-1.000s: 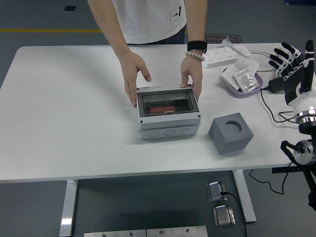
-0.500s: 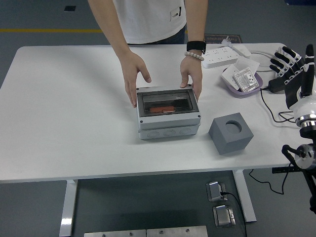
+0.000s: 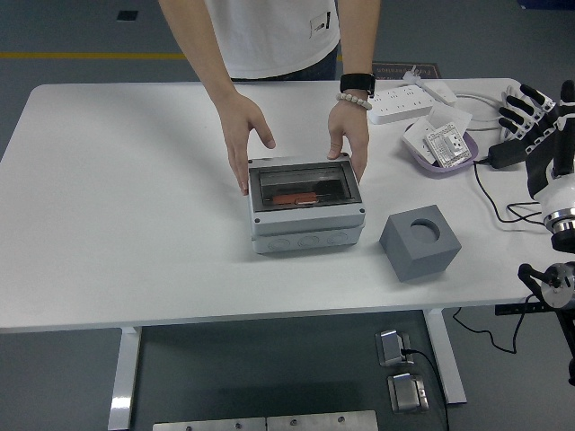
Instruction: Fetch the battery,place it into the box,close the lid of the box
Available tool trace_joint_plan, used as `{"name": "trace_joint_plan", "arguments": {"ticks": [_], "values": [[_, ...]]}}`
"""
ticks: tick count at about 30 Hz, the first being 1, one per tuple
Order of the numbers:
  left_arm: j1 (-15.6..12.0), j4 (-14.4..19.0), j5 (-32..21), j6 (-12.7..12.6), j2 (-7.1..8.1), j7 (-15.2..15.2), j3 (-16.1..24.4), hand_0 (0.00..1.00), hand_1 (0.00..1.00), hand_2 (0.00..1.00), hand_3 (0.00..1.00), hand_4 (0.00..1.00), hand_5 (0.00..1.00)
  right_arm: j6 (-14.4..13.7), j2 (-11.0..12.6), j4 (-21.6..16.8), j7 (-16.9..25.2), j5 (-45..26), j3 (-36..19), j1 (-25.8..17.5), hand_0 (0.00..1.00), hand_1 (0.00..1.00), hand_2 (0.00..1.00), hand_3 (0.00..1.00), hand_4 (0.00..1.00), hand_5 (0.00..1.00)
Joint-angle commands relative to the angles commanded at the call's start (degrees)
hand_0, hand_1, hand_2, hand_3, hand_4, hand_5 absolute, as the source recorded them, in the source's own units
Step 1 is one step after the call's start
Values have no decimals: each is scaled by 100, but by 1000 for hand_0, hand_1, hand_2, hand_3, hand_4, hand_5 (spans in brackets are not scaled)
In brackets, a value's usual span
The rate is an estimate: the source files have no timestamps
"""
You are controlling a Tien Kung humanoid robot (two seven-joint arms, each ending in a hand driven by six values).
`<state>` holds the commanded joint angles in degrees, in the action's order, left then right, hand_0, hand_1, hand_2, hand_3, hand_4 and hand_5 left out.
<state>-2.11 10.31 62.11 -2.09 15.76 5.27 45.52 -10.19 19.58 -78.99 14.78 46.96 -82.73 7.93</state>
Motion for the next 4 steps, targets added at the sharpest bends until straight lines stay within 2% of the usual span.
{"name": "trace_joint_plan", "arguments": {"ticks": [4], "values": [[-48, 0, -12, -2, -19, 24, 14, 396, 563, 512, 487, 2, 2, -19, -25, -18, -48, 98, 4, 20, 775, 696, 712, 744, 998, 998]]}}
